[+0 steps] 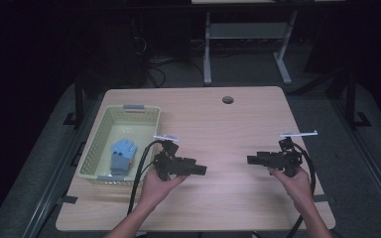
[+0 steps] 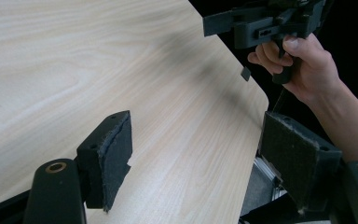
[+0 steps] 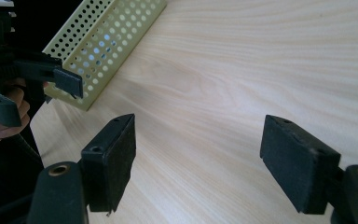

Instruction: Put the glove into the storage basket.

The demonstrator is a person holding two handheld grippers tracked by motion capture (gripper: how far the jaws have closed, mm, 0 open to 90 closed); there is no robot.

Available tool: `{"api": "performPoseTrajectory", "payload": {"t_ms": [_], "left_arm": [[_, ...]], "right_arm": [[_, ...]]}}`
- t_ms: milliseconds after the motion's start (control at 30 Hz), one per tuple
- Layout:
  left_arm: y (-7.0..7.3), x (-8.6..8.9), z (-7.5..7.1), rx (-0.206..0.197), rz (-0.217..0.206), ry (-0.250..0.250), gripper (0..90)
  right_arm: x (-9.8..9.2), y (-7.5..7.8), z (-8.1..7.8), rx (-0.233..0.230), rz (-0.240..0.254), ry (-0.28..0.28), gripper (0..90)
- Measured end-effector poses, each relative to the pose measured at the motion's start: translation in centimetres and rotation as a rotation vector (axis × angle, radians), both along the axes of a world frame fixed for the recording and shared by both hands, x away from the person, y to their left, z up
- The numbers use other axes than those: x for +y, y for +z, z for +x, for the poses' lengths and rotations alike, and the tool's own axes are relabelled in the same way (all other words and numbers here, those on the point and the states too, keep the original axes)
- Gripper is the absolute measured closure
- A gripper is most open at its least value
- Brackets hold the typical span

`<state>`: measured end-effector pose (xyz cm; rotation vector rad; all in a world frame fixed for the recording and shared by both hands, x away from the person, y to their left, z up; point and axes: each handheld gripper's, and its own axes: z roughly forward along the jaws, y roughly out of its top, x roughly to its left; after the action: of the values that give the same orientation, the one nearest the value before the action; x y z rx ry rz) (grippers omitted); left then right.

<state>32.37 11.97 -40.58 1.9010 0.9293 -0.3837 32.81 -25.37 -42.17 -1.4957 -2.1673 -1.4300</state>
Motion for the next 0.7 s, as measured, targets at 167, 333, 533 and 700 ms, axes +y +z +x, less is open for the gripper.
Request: {"api": "performPoseTrajectory", "payload": {"t_ms": [167,333,533,700], "left_arm": [[-0.6,-0.3,-0.3,-0.004,0.000,-0.007,25.3],[-1.2,-0.5,-0.8,-0.008,-0.003,-0.015,25.3],[-1.8,-0.7,-1.5,-0.014,-0.003,-0.022,25.3],[-2.3,-0.8,-2.1,-0.027,0.004,-0.033,25.3]], "right_arm": [[-0.4,-0.6,-0.4,0.015,0.003,0.004,26.2],[-0.6,-1.2,-0.9,0.024,0.003,0.003,26.2],[-1.0,-1.6,-1.4,0.021,0.011,0.000,26.2],[-1.1,-2.0,-1.9,0.026,0.007,0.003,26.2]]}}
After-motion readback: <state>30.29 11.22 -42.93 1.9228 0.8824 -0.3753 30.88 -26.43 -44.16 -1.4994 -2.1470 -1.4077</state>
